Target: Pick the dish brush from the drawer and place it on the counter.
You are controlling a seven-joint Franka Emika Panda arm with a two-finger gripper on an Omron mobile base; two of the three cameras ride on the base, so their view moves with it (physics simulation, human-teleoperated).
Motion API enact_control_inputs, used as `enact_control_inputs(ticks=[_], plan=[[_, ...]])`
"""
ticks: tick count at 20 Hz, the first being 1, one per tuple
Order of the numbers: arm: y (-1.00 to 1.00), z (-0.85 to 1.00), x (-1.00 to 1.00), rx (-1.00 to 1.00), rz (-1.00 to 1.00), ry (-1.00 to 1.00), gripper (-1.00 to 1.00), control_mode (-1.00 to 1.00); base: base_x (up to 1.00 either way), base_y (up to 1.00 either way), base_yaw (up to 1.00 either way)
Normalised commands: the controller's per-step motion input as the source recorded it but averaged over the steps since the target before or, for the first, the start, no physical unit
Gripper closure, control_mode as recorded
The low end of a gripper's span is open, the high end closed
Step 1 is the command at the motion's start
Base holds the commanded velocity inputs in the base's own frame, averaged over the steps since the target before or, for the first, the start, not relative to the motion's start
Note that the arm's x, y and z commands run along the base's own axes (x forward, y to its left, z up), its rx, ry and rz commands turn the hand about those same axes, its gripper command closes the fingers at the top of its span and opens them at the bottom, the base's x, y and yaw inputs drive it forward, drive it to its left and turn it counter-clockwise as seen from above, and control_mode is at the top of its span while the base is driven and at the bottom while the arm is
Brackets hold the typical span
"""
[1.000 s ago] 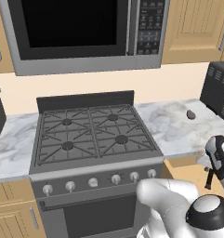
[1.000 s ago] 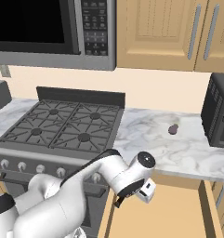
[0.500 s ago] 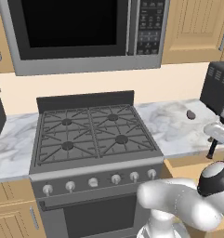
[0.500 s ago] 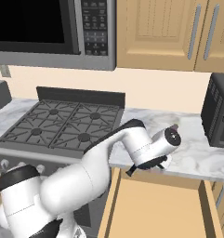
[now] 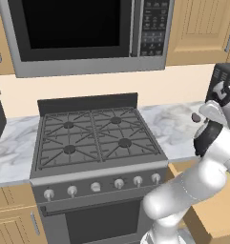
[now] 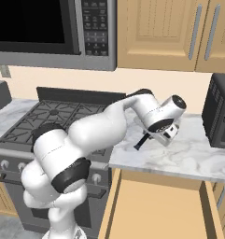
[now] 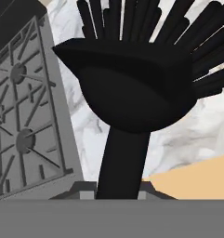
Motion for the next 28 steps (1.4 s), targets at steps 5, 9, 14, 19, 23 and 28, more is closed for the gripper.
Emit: enact_control_inputs(ticks=[5, 9, 14, 19, 23, 28], plan=[[0.18, -0.88, 0.72, -0.18, 0.0, 0.06, 1.0, -1.0, 0.0, 0.0, 0.0], [0.14, -1.0, 0.51, -0.19, 0.08, 0.12, 1.0, -1.0, 0.0, 0.0, 0.0], [0.11, -0.66, 0.36, -0.09, 0.11, 0.04, 1.0, -1.0, 0.0, 0.0, 0.0], [0.1, -0.07, 0.01, 0.0, 0.13, -0.02, -1.0, -1.0, 0.0, 0.0, 0.0], [0.07, -0.04, 0.0, -0.01, 0.1, -0.04, -1.0, -1.0, 0.0, 0.0, 0.0], [0.2, 0.1, -0.29, 0.0, 0.15, -0.23, -1.0, -1.0, 0.0, 0.0, 0.0]])
